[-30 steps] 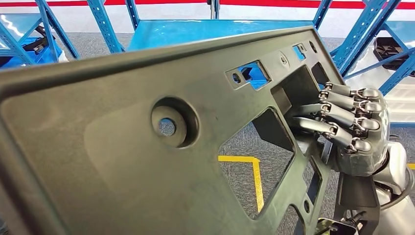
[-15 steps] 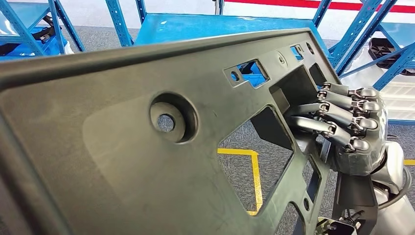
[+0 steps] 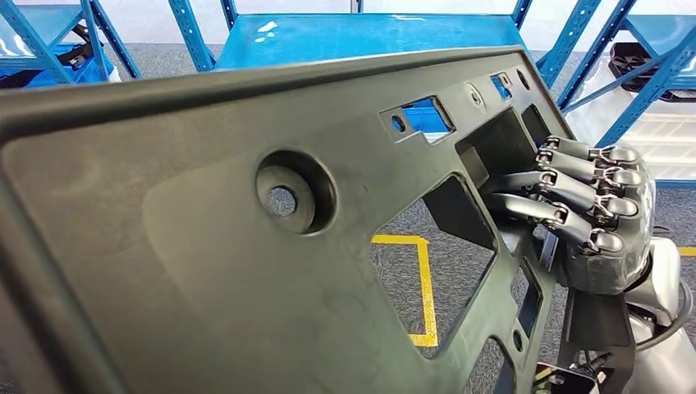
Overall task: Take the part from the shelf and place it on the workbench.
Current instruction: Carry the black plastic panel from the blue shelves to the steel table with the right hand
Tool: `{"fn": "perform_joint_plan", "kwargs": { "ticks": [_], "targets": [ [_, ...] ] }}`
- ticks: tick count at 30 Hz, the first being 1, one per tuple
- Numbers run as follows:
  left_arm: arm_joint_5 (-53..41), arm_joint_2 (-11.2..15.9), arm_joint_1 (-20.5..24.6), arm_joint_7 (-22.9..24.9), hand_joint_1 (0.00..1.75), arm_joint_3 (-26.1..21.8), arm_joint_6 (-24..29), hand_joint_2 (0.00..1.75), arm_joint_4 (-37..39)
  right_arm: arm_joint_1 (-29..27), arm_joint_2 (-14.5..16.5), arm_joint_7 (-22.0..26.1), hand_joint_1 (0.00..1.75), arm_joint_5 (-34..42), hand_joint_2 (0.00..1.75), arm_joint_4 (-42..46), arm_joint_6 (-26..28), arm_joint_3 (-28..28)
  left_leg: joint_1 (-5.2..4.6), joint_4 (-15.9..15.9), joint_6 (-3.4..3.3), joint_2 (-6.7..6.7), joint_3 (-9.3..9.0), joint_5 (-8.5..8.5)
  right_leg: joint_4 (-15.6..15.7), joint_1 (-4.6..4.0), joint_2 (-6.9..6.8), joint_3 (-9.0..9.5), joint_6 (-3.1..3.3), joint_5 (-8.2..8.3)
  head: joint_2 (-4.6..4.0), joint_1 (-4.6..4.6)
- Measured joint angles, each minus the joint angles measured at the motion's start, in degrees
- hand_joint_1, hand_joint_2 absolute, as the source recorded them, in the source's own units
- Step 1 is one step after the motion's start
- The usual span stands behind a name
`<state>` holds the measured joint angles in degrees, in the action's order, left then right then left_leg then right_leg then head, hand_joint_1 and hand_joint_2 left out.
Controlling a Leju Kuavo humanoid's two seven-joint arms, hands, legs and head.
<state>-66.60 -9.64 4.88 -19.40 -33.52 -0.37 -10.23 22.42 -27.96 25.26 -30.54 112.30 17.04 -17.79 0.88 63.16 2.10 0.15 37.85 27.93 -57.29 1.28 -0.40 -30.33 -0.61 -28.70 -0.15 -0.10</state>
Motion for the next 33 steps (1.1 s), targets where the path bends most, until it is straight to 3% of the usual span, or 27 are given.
{"fn": "perform_joint_plan", "kwargs": {
  "ticks": [2, 3, 4, 5, 7, 9, 11, 13, 14, 16, 18, 19, 20, 21, 22, 24, 25, 27, 29, 31, 33],
  "targets": [
    [0.0, 0.0, 0.0, 0.0, 0.00, 0.0, 0.0, 1.75, 0.0, 0.0, 0.2, 0.0, 1.75, -0.1, 1.75, 0.0, 0.1, -0.1, -0.02, 7.4, 0.11, -0.02, 1.97, 5.14, -0.1, -0.20, -0.06, -1.11, 0.42, 0.85, 0.00, -0.18],
    [0.0, 0.1, 0.0, 0.0, 0.00, 0.0, 0.0, 1.75, 0.0, 0.0, 0.3, 0.0, 1.75, -0.1, 1.75, 0.0, 0.1, -0.2, -0.05, 10.7, 0.15, -0.02, 2.53, 6.59, -0.2, -0.29, -0.06, -1.70, 0.50, 1.28, 0.00, -0.20],
    [0.0, 0.1, 0.0, 0.0, 0.00, 0.0, 0.0, 1.75, 0.0, 0.0, 0.4, 0.0, 1.75, -0.1, 1.75, -0.1, 0.2, -0.3, -0.06, 12.2, 0.16, -0.02, 2.27, 6.84, -0.3, -0.36, -0.06, -2.29, 0.53, 1.67, 0.00, -0.22],
    [0.1, 0.1, 0.0, 0.0, 0.00, 0.0, 0.0, 1.75, 0.0, 0.0, 0.4, 0.0, 1.75, -0.2, 1.75, -0.1, 0.2, -0.4, -0.06, 11.4, 0.15, -0.02, 0.99, 6.02, -0.4, -0.40, -0.06, -2.82, 0.50, 1.99, 0.00, -0.23],
    [0.1, 0.1, 0.0, -0.1, 0.00, 0.0, 0.0, 1.75, 0.0, 0.0, 0.5, 0.0, 1.75, -0.2, 1.75, -0.1, 0.3, -0.5, -0.05, 4.0, 0.01, -0.01, -4.21, 3.36, -0.8, -0.43, -0.06, -3.68, 0.30, 2.44, 0.00, -0.23],
    [0.1, 0.2, 0.1, -0.3, 0.00, 0.0, 0.0, 1.75, 0.0, 0.1, 0.6, 0.0, 1.75, -0.3, 1.75, -0.2, 0.5, -0.5, -0.26, -3.0, -0.24, -0.03, -8.28, 2.40, -1.2, -0.56, -0.06, -4.30, -0.15, 2.83, 0.00, -0.21],
    [0.0, 0.2, 0.0, -0.9, 0.00, 0.0, 0.0, 1.75, 0.0, 0.1, 0.6, -0.1, 1.75, -0.3, 1.75, -0.2, 0.6, -0.5, -0.54, -4.5, -0.59, -0.08, -8.78, 2.50, -1.3, -0.65, -0.08, -4.66, -0.78, 3.39, 0.00, -0.19],
    [-0.1, 0.2, 0.0, -1.5, 0.00, 0.0, 0.0, 1.75, 0.0, 0.2, 0.6, -0.1, 1.75, -0.3, 1.75, -0.2, 0.6, -0.5, -0.48, -4.7, -1.39, -0.03, -8.30, 1.95, -1.4, -0.66, -0.03, -4.89, -1.40, 3.44, 0.00, -0.16],
    [-0.2, 0.2, 0.1, -1.7, 0.00, 0.0, 0.0, 1.75, 0.0, 0.2, 0.6, -0.2, 1.75, -0.1, 1.75, -0.2, 0.6, -0.5, -0.41, -4.8, -1.87, 0.07, -8.04, 1.59, -2.3, -0.65, 0.02, -5.32, -1.64, 2.60, 0.00, -0.10],
    [-0.2, 0.2, 0.1, -1.8, 0.00, 0.0, 0.0, 1.75, 0.0, 0.2, 0.7, -0.2, 1.75, 1.0, 1.75, -0.3, 0.4, -0.5, -0.24, -4.9, -2.57, 0.43, -7.40, 0.92, -7.6, -0.57, 0.11, -7.58, -1.94, -1.05, 0.00, 0.03],
    [-0.3, 0.2, 0.1, -1.9, 0.00, 0.0, 0.0, 1.75, 0.0, 0.2, 0.8, -0.2, 1.75, 2.8, 1.75, -0.6, -0.2, -0.5, -0.24, -4.8, -2.74, 0.93, -6.70, 0.53, -15.1, -0.48, 0.13, -10.55, -2.08, -4.47, 0.00, 0.06],
    [-0.3, 0.2, 0.0, -1.9, 0.00, 0.0, 0.0, 1.75, 0.0, 0.1, 0.8, -0.1, 1.75, 3.6, 1.75, -0.7, -0.4, -0.4, -0.25, -4.7, -2.72, 1.22, -6.45, 0.42, -17.2, -0.44, 0.13, -11.16, -2.14, -4.91, 0.00, 0.06],
    [-0.3, 0.2, 0.0, -1.9, 0.00, 0.0, 0.0, 1.75, 0.0, 0.1, 0.8, 0.0, 1.75, 4.1, 1.75, -0.8, -0.5, -0.4, -0.22, -4.6, -2.69, 1.55, -6.31, 0.36, -16.9, -0.40, 0.11, -10.65, -2.19, -4.25, 0.00, 0.05],
    [-0.3, 0.2, 0.0, -1.9, 0.00, 0.0, 0.0, 1.75, 0.0, 0.0, 0.8, 0.1, 1.75, 4.5, 1.75, -0.9, -0.6, -0.2, -0.17, -4.5, -2.65, 1.90, -6.27, 0.35, -14.2, -0.36, -0.05, -8.99, -2.21, -2.68, 0.00, 0.04],
    [-0.3, 0.2, 0.0, -1.9, 0.00, 0.0, 0.0, 1.75, 0.0, 0.0, 0.8, 0.3, 1.75, 4.7, 1.75, -0.9, -0.6, 0.0, -0.17, -4.4, -2.55, 2.27, -6.29, 0.38, -10.0, -0.31, -0.66, -6.68, -2.22, -0.78, 0.00, 0.02],
    [-0.3, 0.3, 0.0, -2.0, 0.00, 0.0, 0.0, 1.75, 0.0, 0.0, 0.9, 0.5, 1.75, 4.8, 1.75, -0.9, -0.7, 0.3, -0.46, -4.1, -2.11, 2.98, -6.11, 0.42, -3.1, -0.59, -2.47, -3.29, -2.09, 1.45, 0.00, -0.11],
    [-0.3, 0.3, 0.0, -2.0, 0.00, 0.0, 0.0, 1.75, 0.0, -0.1, 0.9, 0.6, 1.75, 4.8, 1.75, -1.0, -0.8, 0.5, -0.67, -4.0, -1.85, 3.36, -5.96, 0.39, -1.7, -0.73, -3.03, -2.84, -1.96, 1.68, 0.00, -0.32],
    [-0.3, 0.4, 0.0, -2.0, 0.00, 0.0, 0.1, 1.75, 0.0, -0.3, 0.9, 0.8, 1.75, 4.8, 1.75, -1.0, -1.0, 0.6, -0.88, -4.0, -1.42, 4.18, -5.75, 0.27, -1.7, -0.79, -2.52, -3.39, -1.55, 1.68, 0.00, -0.79],
    [-0.3, 0.4, 0.1, -2.0, 0.00, 0.0, 0.1, 1.75, 0.0, -0.4, 1.0, 1.0, 1.75, 4.8, 1.75, -1.0, -1.1, 0.9, -0.69, -3.1, -0.91, 3.40, -5.51, 1.19, -1.7, -0.52, -1.65, -3.70, -0.91, 1.99, 0.00, -1.04],
    [-0.3, 0.4, 0.1, -2.1, 0.00, 0.0, 0.1, 1.75, 0.0, -0.3, 1.1, 1.1, 1.75, 4.8, 1.75, -1.0, -1.2, 1.1, -0.50, 1.3, -0.60, 1.29, -3.79, 4.26, -1.6, -0.30, -0.86, -3.89, -0.05, 2.35, 0.00, -1.20],
    [-0.2, 0.5, 0.1, -2.2, 0.00, 0.1, 0.2, 1.75, 0.0, -0.3, 1.3, 1.2, 1.75, 4.7, 1.75, -1.0, -1.3, 1.1, -0.51, 8.6, -0.61, 0.22, -0.69, 7.76, -1.7, -0.38, 0.06, -4.24, 0.53, 2.62, 0.00, -1.36]
  ]
}}
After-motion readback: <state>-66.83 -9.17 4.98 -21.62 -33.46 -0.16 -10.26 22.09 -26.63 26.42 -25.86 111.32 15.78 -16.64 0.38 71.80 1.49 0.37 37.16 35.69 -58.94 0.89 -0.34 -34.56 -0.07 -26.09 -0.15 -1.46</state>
